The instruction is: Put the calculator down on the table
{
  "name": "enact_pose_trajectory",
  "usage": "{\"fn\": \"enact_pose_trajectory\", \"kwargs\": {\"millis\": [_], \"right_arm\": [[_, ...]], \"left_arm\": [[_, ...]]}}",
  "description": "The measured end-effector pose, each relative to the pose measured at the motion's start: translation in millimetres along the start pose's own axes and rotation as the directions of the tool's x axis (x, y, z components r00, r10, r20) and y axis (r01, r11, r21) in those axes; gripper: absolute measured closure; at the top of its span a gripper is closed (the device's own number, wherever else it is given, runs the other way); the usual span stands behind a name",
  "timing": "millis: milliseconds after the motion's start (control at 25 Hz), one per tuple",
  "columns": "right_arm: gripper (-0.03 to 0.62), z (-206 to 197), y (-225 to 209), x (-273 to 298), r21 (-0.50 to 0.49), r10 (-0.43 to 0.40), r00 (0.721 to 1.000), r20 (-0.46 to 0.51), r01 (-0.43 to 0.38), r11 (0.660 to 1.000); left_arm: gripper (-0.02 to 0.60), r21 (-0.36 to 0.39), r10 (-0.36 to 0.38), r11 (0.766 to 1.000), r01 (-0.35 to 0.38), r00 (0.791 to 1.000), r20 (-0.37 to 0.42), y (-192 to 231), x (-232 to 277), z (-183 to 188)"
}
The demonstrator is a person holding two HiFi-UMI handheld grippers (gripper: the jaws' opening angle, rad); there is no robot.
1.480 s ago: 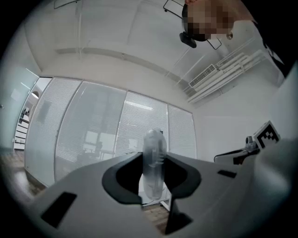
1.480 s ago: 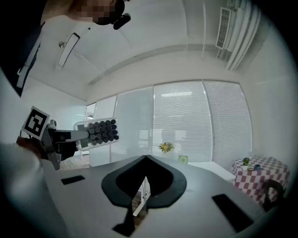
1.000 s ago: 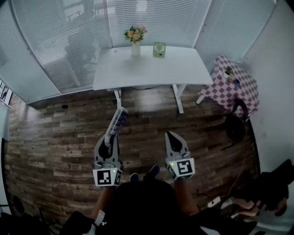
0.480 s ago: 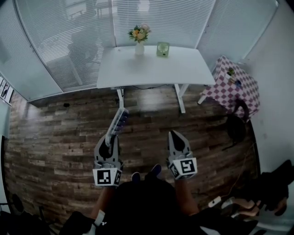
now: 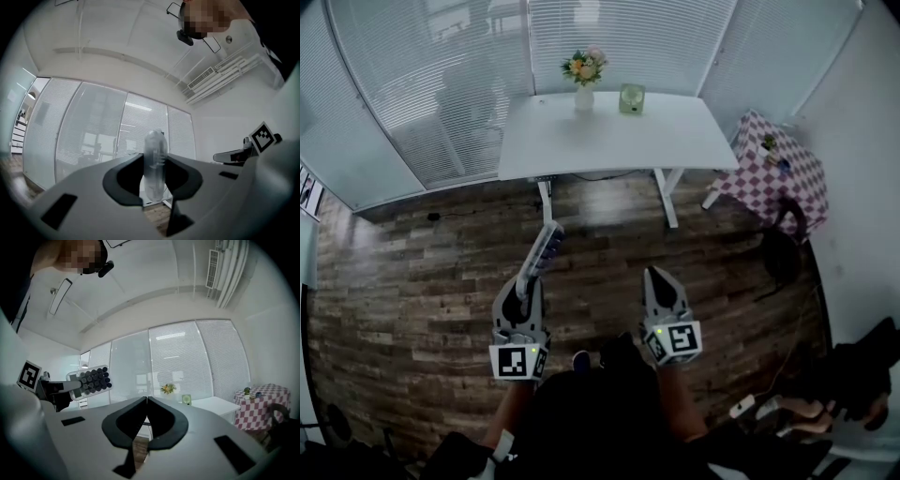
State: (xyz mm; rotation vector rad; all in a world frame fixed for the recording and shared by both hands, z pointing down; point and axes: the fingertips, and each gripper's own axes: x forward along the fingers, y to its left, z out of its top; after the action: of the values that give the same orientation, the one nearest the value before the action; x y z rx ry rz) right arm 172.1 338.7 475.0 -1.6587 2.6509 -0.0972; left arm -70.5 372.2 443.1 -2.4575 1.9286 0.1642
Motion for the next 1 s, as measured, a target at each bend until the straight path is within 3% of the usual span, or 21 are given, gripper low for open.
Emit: {"fn": "enact_pose_trajectory", "kwargs": {"millis": [360, 1000], "right_arm": [[0.588, -19, 2, 36, 0.024, 0.047, 0.998, -0.031, -0.047, 0.999], [0.588, -8, -50, 158, 0.029, 0.103, 0.994, -0.041, -0.102, 0.994]], "left_arm": [[0.482, 0.002, -0.030, 1.000, 0.030, 1.000, -0.002, 14, 22, -17], [0.480, -0.018, 0.039, 0.999, -0.039, 0.999, 0.000, 48, 134, -16]]}}
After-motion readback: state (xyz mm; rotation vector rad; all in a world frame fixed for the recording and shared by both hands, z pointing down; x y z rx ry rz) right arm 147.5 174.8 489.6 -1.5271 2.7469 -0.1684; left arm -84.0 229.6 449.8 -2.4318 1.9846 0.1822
